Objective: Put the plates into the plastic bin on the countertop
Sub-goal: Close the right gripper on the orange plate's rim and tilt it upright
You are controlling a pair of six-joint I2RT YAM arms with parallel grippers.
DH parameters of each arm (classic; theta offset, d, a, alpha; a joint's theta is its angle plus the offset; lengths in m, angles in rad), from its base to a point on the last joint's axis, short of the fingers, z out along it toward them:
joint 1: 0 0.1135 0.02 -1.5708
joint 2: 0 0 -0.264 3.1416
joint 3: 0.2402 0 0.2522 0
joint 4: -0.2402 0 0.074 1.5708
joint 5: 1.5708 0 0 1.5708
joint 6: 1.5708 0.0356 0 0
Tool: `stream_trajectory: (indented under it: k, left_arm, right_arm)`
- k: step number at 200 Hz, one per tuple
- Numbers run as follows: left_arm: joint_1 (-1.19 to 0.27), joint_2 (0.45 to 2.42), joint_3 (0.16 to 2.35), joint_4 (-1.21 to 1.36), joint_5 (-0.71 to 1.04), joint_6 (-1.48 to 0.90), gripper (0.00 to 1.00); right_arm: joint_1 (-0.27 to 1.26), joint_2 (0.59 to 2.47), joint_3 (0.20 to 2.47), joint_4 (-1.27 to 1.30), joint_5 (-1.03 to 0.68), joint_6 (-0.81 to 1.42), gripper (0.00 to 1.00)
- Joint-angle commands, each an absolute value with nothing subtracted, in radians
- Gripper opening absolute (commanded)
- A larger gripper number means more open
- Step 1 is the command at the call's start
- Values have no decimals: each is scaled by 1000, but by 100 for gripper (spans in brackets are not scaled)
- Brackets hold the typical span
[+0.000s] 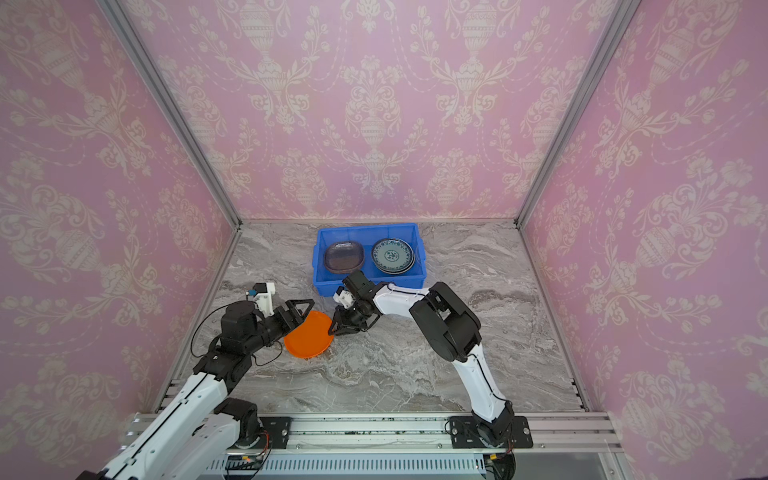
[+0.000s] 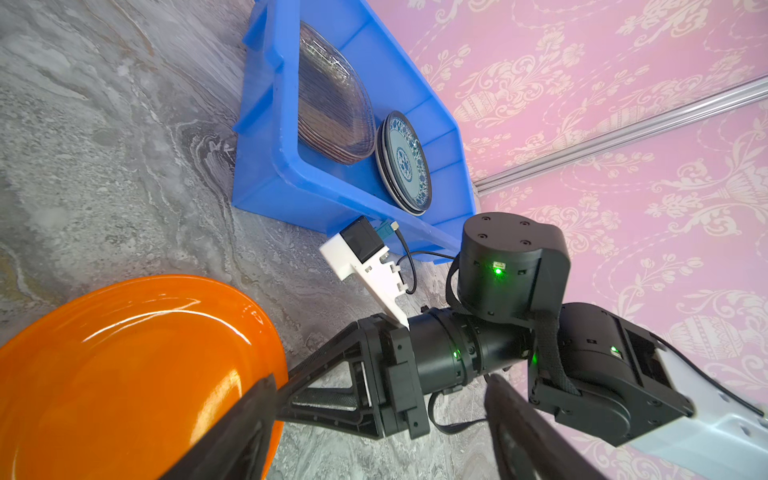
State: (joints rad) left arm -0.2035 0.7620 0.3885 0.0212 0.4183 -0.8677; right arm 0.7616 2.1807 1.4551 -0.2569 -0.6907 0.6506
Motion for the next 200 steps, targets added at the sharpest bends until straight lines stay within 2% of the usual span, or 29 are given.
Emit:
stream_trajectory:
  k: [1,101,182,200]
  left_arm:
    - [-195,760,375,33,439,-877,81]
    - [-193,796,373,42,442,-862,81]
    - [-192,823,396,31,442,-834,81]
    - [-192,835,418,16,439,-814,81]
  right_arm:
    - [764,2217,1491,-288,-698,647,28]
    - [762,2233,1516,-287,-697,646,18]
    - [760,2185,1487,-250,-691,640,0]
    - [760,2168,1478,-248,-683,638,0]
